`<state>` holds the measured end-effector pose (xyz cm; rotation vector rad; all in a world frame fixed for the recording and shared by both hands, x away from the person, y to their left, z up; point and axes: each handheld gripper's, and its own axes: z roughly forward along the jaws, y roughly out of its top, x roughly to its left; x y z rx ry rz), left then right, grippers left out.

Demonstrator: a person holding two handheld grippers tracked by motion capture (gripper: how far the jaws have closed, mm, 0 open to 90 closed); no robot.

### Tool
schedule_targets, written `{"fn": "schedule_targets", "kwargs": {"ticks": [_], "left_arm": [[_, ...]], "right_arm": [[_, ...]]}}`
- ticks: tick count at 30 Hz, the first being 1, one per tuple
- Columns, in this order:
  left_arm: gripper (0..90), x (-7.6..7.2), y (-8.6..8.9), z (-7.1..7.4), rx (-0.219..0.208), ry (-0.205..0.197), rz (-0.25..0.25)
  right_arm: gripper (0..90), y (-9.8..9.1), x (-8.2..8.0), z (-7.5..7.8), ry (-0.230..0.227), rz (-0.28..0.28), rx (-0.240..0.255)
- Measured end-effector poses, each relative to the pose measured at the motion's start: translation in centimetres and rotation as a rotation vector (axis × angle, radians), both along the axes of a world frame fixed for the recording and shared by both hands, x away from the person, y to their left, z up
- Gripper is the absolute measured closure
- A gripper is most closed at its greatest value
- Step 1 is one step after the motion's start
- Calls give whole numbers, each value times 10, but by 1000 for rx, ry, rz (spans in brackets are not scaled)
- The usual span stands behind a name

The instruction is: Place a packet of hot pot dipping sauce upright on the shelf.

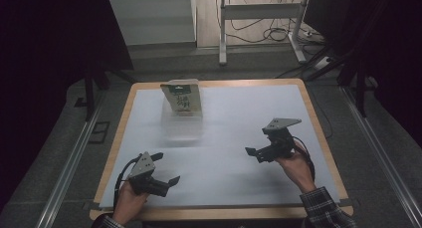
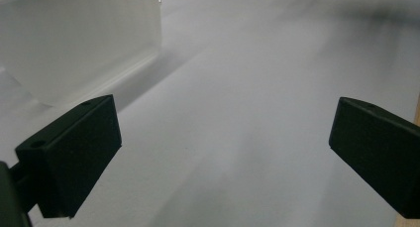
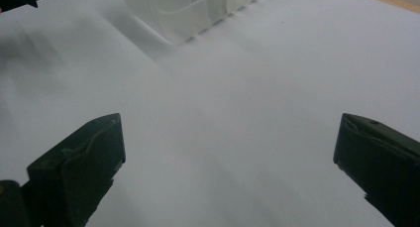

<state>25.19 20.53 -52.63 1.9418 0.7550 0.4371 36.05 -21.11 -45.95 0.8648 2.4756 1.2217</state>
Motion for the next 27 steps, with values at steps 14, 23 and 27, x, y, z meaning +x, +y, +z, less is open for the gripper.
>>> {"fn": "schedule_targets", "kwargs": {"ticks": [14, 23, 27], "left_arm": [[0, 0, 0, 0, 3, 3, 4], [0, 0, 0, -1, 9, 0, 3], [0, 1, 0, -1, 12, 4, 3]], "right_arm": [[0, -41, -25, -10, -13, -85, -9], [0, -61, -38, -20, -24, -123, -27], [0, -68, -43, -26, -15, -139, -51]]}}
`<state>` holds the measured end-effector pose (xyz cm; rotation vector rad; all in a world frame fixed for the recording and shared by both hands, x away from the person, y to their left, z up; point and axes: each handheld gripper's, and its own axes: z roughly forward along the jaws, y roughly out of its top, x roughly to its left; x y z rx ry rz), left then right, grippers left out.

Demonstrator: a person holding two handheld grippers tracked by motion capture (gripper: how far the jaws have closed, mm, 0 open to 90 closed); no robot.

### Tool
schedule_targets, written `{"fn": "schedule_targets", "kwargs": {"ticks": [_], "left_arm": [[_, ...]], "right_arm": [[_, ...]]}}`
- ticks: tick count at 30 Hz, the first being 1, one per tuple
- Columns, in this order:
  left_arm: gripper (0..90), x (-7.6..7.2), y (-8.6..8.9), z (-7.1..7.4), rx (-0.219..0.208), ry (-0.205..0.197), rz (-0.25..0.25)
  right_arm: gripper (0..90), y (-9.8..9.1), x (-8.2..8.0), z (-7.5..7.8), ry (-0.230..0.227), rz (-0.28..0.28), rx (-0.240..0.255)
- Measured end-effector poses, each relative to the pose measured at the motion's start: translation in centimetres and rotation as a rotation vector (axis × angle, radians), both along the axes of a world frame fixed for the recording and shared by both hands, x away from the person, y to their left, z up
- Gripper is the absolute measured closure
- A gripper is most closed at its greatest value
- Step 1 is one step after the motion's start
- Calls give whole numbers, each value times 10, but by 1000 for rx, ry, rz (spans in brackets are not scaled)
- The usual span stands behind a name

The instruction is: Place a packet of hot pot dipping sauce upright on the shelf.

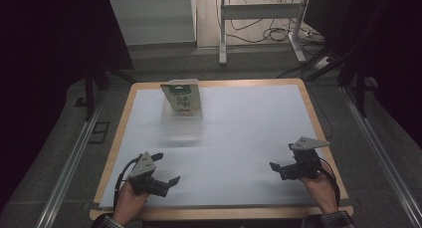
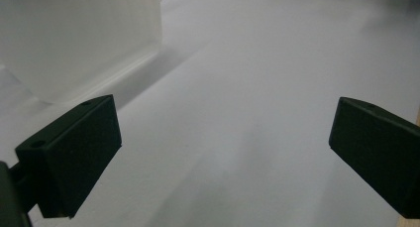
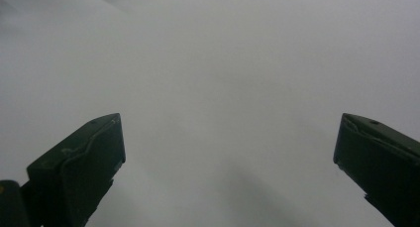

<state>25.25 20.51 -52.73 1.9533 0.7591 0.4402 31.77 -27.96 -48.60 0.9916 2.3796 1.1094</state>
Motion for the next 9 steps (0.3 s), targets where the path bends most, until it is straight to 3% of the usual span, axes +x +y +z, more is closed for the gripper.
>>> {"fn": "schedule_targets", "kwargs": {"ticks": [6, 9], "left_arm": [[0, 0, 0, 0, 1, 4, -1], [0, 1, 0, 0, 0, 3, 1]], "right_arm": [[0, -9, -1, -11, 40, -17, -20], [0, -11, -1, -11, 38, -23, -10]]}}
